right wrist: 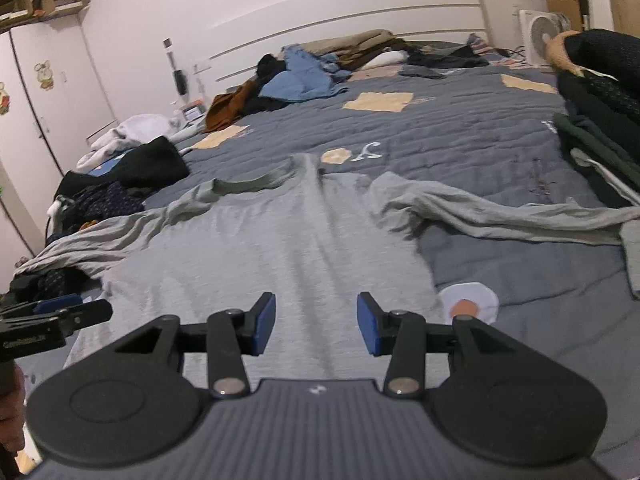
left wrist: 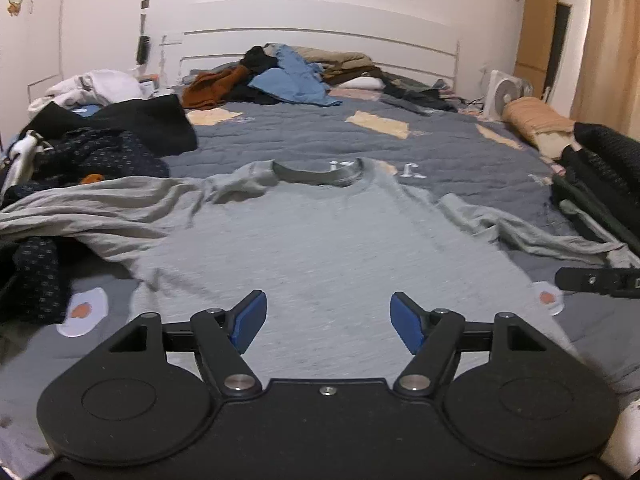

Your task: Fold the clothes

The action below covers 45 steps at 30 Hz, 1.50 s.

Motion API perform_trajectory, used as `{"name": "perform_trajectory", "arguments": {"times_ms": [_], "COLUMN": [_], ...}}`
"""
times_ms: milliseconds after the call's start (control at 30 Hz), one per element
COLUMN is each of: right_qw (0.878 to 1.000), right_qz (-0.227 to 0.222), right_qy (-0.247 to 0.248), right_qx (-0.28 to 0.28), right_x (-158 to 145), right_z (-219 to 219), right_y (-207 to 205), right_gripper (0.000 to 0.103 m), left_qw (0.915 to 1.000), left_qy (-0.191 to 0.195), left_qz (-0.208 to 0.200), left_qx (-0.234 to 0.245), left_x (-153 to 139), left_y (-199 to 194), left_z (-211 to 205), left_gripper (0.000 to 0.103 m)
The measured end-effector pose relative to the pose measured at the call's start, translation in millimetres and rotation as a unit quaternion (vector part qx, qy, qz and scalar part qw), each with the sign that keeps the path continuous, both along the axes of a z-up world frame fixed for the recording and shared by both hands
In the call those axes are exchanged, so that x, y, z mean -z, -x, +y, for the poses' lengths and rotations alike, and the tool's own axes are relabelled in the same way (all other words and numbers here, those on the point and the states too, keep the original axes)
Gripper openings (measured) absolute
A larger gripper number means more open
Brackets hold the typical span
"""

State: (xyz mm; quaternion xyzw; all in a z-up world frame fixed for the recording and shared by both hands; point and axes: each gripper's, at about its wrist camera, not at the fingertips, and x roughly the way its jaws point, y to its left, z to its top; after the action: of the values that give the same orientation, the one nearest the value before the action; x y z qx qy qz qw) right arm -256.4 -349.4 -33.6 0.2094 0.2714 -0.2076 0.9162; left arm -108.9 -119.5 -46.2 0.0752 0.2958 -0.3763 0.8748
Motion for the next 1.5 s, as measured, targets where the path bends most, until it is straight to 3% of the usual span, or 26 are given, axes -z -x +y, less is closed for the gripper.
{"name": "perform_trajectory", "arguments": {"times_ms": [600, 1100, 1500], "right_qw": [0.992, 0.954, 0.950], "right_qz": [-0.004, 0.011, 0.046], "right_qy": [-0.004, -0.036, -0.042], "right_qx": [0.130, 0.298, 0.307], "right_x": [4, 35, 64], "right_z": [-73, -171, -213], "right_y": [81, 161, 147], "right_gripper": [0.044, 0.044, 0.045], "left_qw": [0.9945, 0.9903, 0.9912], "left_qy": [0.019, 0.008, 0.011], "left_qz": [0.026, 0.037, 0.040], "left_qx": [0.100, 0.134, 0.126], "left_x": [9, 21, 21], "left_y": [43, 62, 59], "left_z": [-64, -102, -101], "left_gripper": [0.069, 0.069, 0.069]}}
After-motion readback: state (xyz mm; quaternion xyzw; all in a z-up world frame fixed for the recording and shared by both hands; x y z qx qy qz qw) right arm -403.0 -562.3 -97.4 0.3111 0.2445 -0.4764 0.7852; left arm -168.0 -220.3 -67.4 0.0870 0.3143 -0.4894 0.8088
